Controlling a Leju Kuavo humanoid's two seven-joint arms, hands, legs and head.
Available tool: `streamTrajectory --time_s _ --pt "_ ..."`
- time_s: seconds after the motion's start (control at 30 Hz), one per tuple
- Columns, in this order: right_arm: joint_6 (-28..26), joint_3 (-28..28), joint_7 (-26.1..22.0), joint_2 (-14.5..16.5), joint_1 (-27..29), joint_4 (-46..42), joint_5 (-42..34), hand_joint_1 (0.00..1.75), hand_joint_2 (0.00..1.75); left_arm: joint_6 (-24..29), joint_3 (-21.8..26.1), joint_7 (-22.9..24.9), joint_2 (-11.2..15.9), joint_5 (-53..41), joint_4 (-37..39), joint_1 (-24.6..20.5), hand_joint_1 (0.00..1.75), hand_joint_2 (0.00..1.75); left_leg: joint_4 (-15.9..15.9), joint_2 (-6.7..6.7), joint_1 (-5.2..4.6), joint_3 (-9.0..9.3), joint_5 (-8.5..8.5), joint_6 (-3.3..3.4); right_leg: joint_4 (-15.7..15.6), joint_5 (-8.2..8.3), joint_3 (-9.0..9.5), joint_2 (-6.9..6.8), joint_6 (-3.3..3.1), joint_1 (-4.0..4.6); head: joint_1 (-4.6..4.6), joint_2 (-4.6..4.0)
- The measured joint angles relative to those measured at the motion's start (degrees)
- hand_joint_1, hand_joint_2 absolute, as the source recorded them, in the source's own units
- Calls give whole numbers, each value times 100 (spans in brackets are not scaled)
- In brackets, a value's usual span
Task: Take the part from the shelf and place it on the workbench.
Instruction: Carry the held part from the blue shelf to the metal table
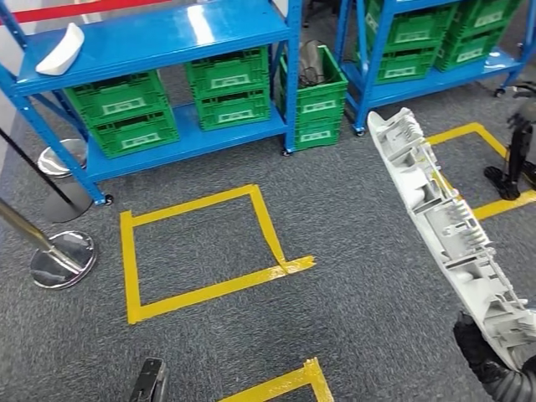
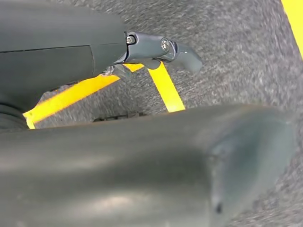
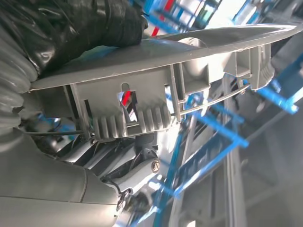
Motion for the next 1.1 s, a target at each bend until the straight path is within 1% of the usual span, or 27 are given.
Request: streamTrajectory --time_s 0.03,0.07,0.1,0.17,0.23,0.27,0.3,0.33,0.37,0.4,0.43,0.5,0.53,0.57,0.6,0.63,0.67,0.7,0.77,0.8,0.87,0.9,0.93,1.0,1.03,1.07,1.1 --pt "-2 -23 -21 33 21 -11 -26 175 175 5 -17 1 5 -1 0 23 0 0 370 -36 2 -151 -151 1 2 16 -23 76 -14 6 -1 0" --pt "-2 -48 -38 62 48 -19 -51 175 175 10 -34 4 9 0 0 40 0 0 584 -48 2 -232 -194 11 3 29 -38 153 -20 15 -1 0" --pt "-1 -77 -47 86 75 -27 -73 175 175 14 -60 7 13 1 0 48 0 0 574 -61 1 -214 -117 31 4 41 -45 233 -21 25 -1 0" --pt "4 -133 -56 117 103 -39 -104 175 175 23 -115 20 20 1 0 33 0 0 -78 -178 -7 98 301 113 4 62 -45 389 -8 44 -1 0" --pt "6 -172 -63 134 100 -56 -123 175 175 33 -155 36 36 0 0 3 0 0 -800 -469 -7 422 602 217 14 89 -66 528 27 51 7 0" --pt "4 -187 -66 142 97 -69 -128 175 175 35 -169 48 40 -1 0 -12 0 0 -987 -571 -10 499 642 247 20 108 -96 594 57 42 1 0" --pt "2 -204 -67 152 103 -83 -131 175 175 35 -189 59 41 -2 0 -26 0 0 -1053 -601 -12 519 627 258 20 132 -133 659 95 29 -8 0" --pt "-1 -229 -68 162 119 -100 -133 175 175 36 -217 69 35 -5 0 -36 0 0 -1100 -545 -11 521 637 250 14 161 -169 731 139 20 -20 0" --pt "-3 -259 -68 172 152 -117 -134 175 175 34 -245 78 27 -11 -1 -48 0 0 -1139 -468 -1 524 655 245 19 170 -212 739 174 16 -30 0" --pt "-3 -285 -68 181 182 -132 -134 175 175 33 -270 81 20 -19 -1 -54 0 0 -1180 -392 13 526 686 244 66 132 -265 645 205 22 -23 0" --pt "-3 -304 -68 186 198 -145 -134 175 175 28 -290 81 16 -34 -2 -55 0 0 -1220 -308 28 527 715 250 211 25 -353 488 235 32 -8 0" --pt "1 -318 -69 198 198 -157 -133 175 175 19 -326 77 13 -59 -2 -40 0 0 -1242 -130 24 517 736 270 814 -345 -629 137 292 26 18 0" --pt "2 -324 -69 205 200 -160 -133 175 175 14 -353 74 13 -68 -2 -29 0 0 -1239 -36 18 506 736 276 1169 -516 -774 61 323 12 24 0" --pt "2 -332 -69 214 213 -161 -132 175 175 14 -381 72 13 -69 -2 -21 0 0 -1235 56 13 498 734 277 1419 -604 -863 27 348 -2 23 0" --pt "1 -341 -68 222 232 -161 -131 175 175 14 -403 68 12 -68 -2 -18 0 0 -1230 143 12 491 732 275 1478 -590 -855 3 368 -14 24 0" --pt "1 -351 -68 227 249 -164 -129 175 175 14 -419 64 8 -66 -2 -20 0 0 -1224 225 13 488 727 267 1324 -484 -735 -27 383 -24 25 0" --pt "-1 -358 -68 231 263 -171 -128 175 175 14 -428 61 3 -64 -2 -26 0 0 -1211 302 14 489 717 251 973 -316 -508 -98 393 -32 25 0" --pt "-2 -363 -68 235 268 -180 -127 175 175 14 -436 58 -1 -62 -3 -34 0 0 -1196 370 5 489 702 227 579 -200 -270 -222 388 -20 28 0" --pt "-7 -370 -69 248 282 -205 -127 175 175 17 -453 54 -5 -62 -5 -50 0 0 -1152 472 -25 489 669 163 63 -82 45 -370 304 3 16 0" --pt "-9 -379 -67 262 291 -214 -128 175 175 22 -460 52 -5 -62 -6 -56 0 0 -1139 516 -41 492 661 135 12 -99 69 -377 247 21 9 0" --pt "-13 -407 -62 302 331 -227 -131 175 175 39 -476 51 -9 -62 -7 -61 0 0 -1124 583 -36 502 642 81 15 -72 48 -254 153 17 -3 0" --pt "-15 -422 -60 323 356 -232 -129 175 175 50 -492 51 -9 -61 -7 -62 0 0 -1078 522 -22 491 588 50 10 -58 39 -202 117 11 -7 0" --pt "-16 -433 -57 344 377 -239 -126 175 175 58 -510 51 -8 -60 -7 -60 0 0 -942 400 -7 441 474 21 2 -42 31 -147 83 1 -11 0" --pt "-19 -444 -52 380 399 -250 -119 175 175 68 -543 61 -6 -58 -7 -42 0 0 -294 86 14 175 90 -11 -5 -16 12 -29 35 -6 -25 0" --pt "-21 -448 -51 397 405 -251 -116 175 175 69 -552 69 -6 -59 -7 -26 0 0 123 1 17 -7 -95 -9 -3 -8 0 45 21 -1 -27 0" --pt "-25 -452 -51 415 418 -252 -113 175 175 70 -557 80 -7 -60 -7 -11 0 0 447 -36 17 -152 -195 -1 -2 -3 -8 124 13 5 -30 0" --pt "-29 -456 -51 434 438 -253 -111 175 175 70 -559 88 -8 -61 -7 0 0 0 574 -52 16 -215 -176 13 0 1 -10 204 8 13 -30 0"
